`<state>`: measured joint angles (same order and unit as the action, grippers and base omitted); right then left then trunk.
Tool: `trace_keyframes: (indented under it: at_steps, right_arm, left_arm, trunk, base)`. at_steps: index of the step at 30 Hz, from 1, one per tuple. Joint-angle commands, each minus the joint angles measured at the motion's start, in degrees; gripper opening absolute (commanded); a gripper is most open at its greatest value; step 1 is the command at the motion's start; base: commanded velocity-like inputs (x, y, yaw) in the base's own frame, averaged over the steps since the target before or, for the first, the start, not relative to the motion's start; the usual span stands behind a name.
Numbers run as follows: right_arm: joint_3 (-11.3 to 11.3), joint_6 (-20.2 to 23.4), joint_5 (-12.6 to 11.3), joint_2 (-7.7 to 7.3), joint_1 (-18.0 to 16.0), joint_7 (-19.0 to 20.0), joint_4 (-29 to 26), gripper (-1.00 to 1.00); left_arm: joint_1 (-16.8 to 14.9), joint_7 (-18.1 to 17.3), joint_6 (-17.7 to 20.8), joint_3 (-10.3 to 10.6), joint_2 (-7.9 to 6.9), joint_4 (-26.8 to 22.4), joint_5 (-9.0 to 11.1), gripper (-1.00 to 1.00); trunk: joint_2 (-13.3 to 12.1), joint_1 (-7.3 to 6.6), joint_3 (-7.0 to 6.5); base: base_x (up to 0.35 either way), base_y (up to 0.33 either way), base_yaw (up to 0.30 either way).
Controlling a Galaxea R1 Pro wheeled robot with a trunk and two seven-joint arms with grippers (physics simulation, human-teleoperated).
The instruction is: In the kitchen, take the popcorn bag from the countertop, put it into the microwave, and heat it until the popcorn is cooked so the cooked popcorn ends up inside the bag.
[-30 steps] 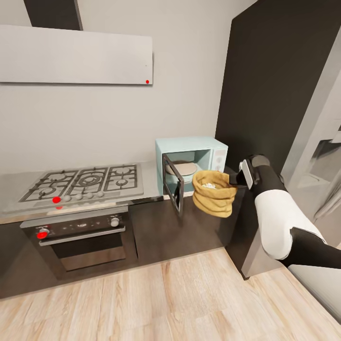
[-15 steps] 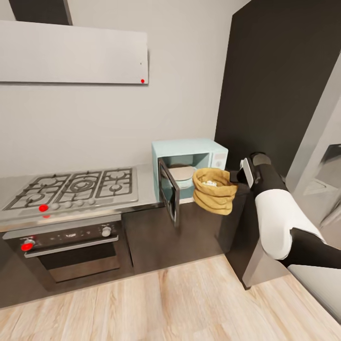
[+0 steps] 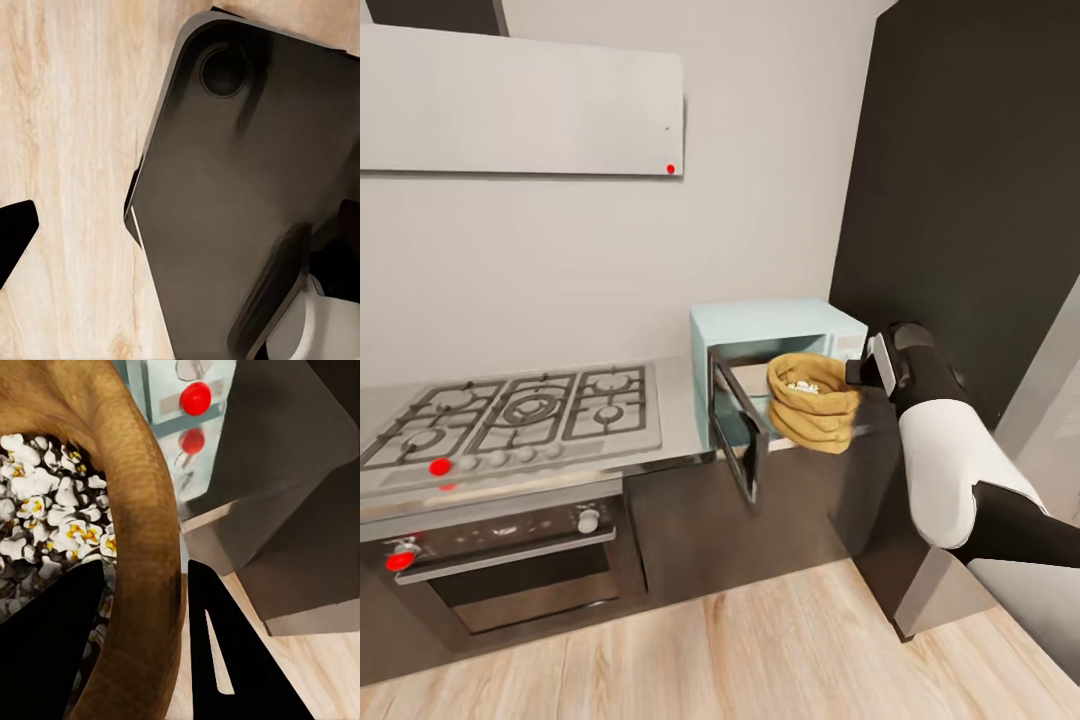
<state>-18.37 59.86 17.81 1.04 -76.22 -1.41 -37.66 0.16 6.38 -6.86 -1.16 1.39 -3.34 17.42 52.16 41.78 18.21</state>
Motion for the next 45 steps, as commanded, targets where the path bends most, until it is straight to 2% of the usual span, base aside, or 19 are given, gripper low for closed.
trace_keyframes:
  at_steps: [1,17,45]
  right_arm:
    - [-0.28,0.14,0.03,0.09,-0.06,-0.17,-0.05,-1.00]
    - [-0.18,0.14,0.03,0.01,-0.06,-0.17,-0.05,-1.00]
    - [-0.18,0.14,0.03,-0.08,-0.05,-0.26,-0.05,-1.00]
  left_arm:
    - [0.02,0.12,-0.08,-0.08,0.02,-0.09,0.16,1.00]
    - [0.02,0.12,-0.08,-0.07,0.02,-0.10,0.16,1.00]
    - [0.02,0.12,-0.08,-0.07,0.02,-0.09,0.16,1.00]
  trunk:
    - [0.04,0.04,0.06]
    - [0.04,0.04,0.06]
    - [0.04,0.04,0.06]
  base:
    - [0.286,0.188,0.000]
    - [0.271,0.206,0.000]
    - [0.053,0.005,0.000]
